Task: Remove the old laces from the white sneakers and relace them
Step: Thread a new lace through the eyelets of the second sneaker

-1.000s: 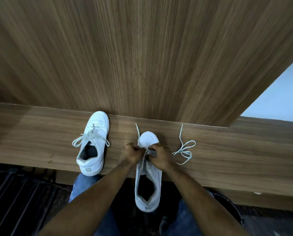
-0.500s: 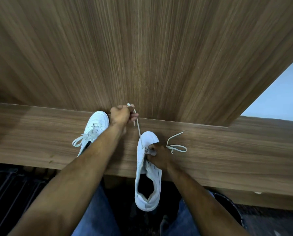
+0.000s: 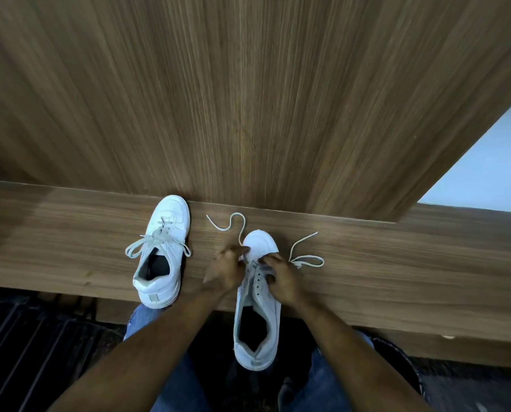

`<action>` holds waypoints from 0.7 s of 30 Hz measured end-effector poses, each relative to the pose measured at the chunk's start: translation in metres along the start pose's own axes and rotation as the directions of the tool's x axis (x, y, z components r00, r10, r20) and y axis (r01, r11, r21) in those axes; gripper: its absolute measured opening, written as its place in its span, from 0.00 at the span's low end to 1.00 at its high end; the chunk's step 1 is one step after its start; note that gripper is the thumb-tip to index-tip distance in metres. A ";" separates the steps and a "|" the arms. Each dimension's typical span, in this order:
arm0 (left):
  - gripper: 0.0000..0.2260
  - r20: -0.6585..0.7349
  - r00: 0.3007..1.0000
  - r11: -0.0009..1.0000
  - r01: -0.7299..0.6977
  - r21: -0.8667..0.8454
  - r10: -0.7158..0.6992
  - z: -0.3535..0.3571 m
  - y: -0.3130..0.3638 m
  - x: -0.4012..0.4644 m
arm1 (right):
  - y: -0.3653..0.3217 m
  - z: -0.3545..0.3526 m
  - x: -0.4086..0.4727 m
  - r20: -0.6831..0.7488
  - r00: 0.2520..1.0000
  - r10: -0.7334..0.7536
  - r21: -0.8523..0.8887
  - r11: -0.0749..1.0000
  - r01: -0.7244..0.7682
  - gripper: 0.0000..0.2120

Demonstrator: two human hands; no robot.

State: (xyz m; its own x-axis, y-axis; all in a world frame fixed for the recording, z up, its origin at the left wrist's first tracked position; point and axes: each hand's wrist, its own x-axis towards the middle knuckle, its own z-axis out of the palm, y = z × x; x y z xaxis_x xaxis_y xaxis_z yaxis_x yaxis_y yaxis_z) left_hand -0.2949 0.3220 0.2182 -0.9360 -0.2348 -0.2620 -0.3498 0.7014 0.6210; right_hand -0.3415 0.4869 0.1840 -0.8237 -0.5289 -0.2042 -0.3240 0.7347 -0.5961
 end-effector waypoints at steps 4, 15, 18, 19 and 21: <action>0.12 0.002 0.999 0.950 0.031 0.310 -0.034 -0.005 -0.003 -0.003 | -0.009 -0.002 -0.007 -0.036 0.999 -0.013 -0.098 0.995 0.010 0.24; 0.11 -0.038 0.997 0.971 0.072 0.227 -0.065 -0.002 0.001 -0.006 | 0.027 -0.042 -0.028 0.159 0.961 0.226 -0.191 0.962 -0.194 0.12; 0.10 -0.045 0.996 0.977 0.088 0.195 -0.080 0.000 0.001 -0.007 | 0.040 -0.056 -0.037 0.120 0.947 0.297 -0.329 0.912 -0.244 0.14; 0.10 -0.050 0.995 0.978 0.091 0.189 -0.083 0.000 0.002 -0.007 | 0.044 -0.060 -0.038 0.070 0.944 0.322 -0.349 0.895 -0.279 0.13; 0.11 -0.057 0.993 0.977 0.110 0.182 -0.101 0.000 0.002 -0.008 | 0.049 -0.065 -0.037 -0.001 0.939 0.345 -0.297 0.896 -0.330 0.10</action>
State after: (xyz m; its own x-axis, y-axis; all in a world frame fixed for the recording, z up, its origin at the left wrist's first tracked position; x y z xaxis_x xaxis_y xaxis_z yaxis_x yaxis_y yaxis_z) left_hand -0.2881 0.3255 0.2214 -0.8966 -0.3423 -0.2810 -0.4376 0.7823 0.4434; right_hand -0.3569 0.5700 0.2131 -0.8854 -0.2424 -0.3965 -0.1567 0.9589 -0.2364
